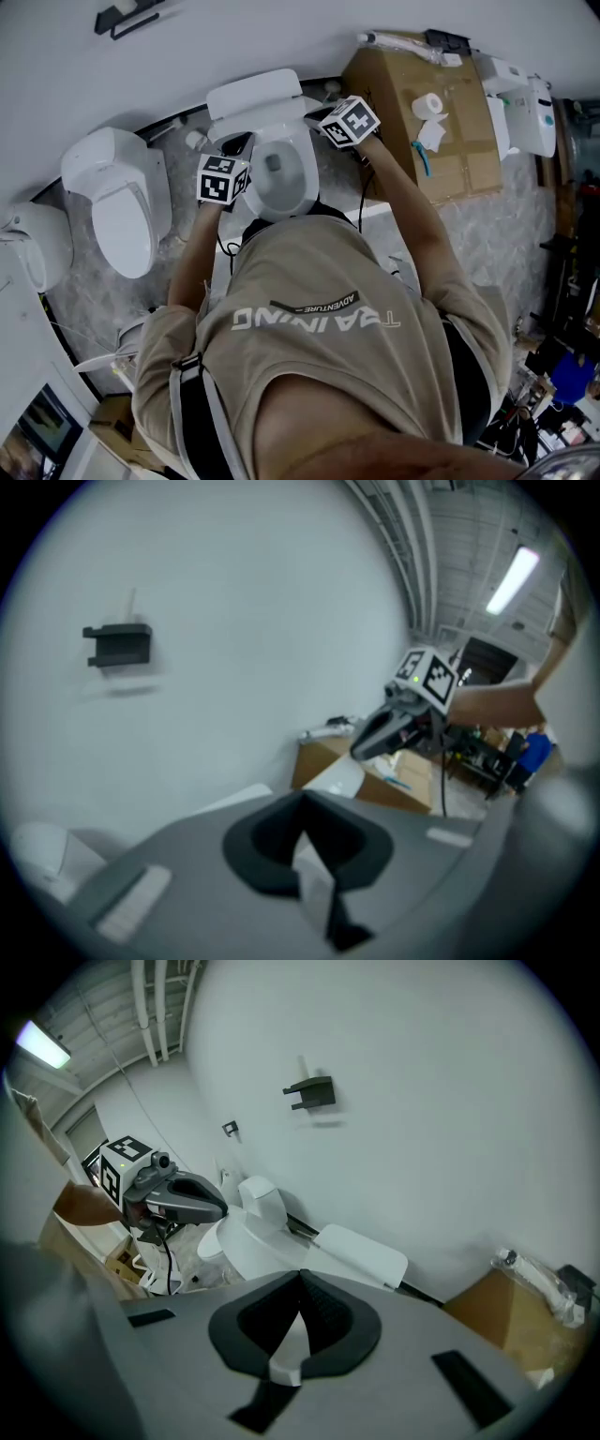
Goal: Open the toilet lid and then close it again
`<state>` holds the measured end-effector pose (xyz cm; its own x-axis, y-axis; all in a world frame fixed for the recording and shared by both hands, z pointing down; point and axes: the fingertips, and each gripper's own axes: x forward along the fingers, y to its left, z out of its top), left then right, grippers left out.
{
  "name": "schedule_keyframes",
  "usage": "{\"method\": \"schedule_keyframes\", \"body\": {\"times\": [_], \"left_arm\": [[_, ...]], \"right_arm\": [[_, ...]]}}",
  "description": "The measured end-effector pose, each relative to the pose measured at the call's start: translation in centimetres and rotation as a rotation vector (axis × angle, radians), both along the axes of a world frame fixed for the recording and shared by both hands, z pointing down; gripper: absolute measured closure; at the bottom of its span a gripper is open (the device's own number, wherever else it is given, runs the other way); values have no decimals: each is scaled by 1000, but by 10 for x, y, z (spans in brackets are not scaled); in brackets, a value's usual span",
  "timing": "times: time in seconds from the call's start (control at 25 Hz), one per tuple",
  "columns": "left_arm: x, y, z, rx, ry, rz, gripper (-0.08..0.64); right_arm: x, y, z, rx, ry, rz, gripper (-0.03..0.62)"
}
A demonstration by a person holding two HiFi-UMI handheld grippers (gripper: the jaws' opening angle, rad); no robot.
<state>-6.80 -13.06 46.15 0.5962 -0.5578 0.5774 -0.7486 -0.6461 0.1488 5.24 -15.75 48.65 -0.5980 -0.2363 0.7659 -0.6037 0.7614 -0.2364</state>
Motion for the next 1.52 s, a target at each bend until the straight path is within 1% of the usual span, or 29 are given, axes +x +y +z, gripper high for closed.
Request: {"method": "schedule_keyframes", "body": {"times": [0.2, 0.6, 0.76, 0.92, 1.04, 1.16, 1.36, 1.52], "left_arm": [[5, 28, 13, -42, 23, 29, 555], [13, 74, 37, -136, 85, 55, 555], [15, 88, 46, -174, 100, 71, 555], [19, 105, 59, -215, 97, 83, 555], [21, 119, 68, -245, 88, 70, 555], [26, 133, 80, -281, 51, 57, 555], [26, 153, 99, -374, 38, -20, 555], [30, 169, 115, -444, 5, -49, 555]], "right_arm": [[6, 27, 14, -48, 8, 31, 578], [13, 73, 37, -129, 30, 91, 578], [14, 87, 47, -152, 37, 98, 578], [19, 104, 60, -183, 55, 93, 578], [22, 116, 67, -200, 36, 91, 578], [25, 131, 77, -222, 14, 87, 578], [23, 152, 94, -193, 32, 44, 578], [27, 169, 110, -210, 11, 36, 578]]}}
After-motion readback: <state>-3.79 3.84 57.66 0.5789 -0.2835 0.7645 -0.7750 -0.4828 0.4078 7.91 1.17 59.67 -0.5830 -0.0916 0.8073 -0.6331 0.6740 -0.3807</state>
